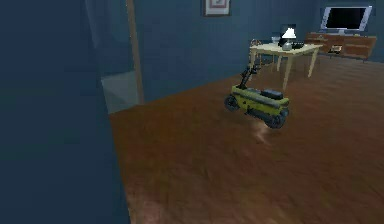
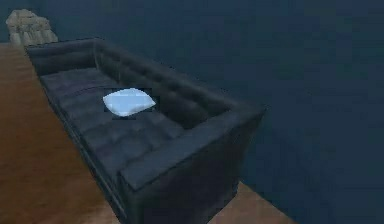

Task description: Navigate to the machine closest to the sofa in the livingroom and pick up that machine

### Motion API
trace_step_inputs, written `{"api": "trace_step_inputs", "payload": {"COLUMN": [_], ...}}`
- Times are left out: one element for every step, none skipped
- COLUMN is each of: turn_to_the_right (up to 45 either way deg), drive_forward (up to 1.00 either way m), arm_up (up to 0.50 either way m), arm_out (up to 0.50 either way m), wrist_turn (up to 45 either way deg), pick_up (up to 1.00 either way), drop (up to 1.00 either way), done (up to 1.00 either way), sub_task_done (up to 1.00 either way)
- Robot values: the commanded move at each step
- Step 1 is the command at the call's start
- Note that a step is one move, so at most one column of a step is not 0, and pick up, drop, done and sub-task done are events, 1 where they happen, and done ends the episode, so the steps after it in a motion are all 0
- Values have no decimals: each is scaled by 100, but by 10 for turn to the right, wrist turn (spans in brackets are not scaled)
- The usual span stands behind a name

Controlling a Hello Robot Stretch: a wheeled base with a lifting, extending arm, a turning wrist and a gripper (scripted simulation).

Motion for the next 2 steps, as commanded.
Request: {"api": "trace_step_inputs", "payload": {"turn_to_the_right": [0,450], "drive_forward": [40,0], "arm_up": [0,0], "arm_out": [0,0], "wrist_turn": [0,0], "pick_up": [0,0], "drop": [0,0], "done": [0,0], "sub_task_done": [0,0]}}
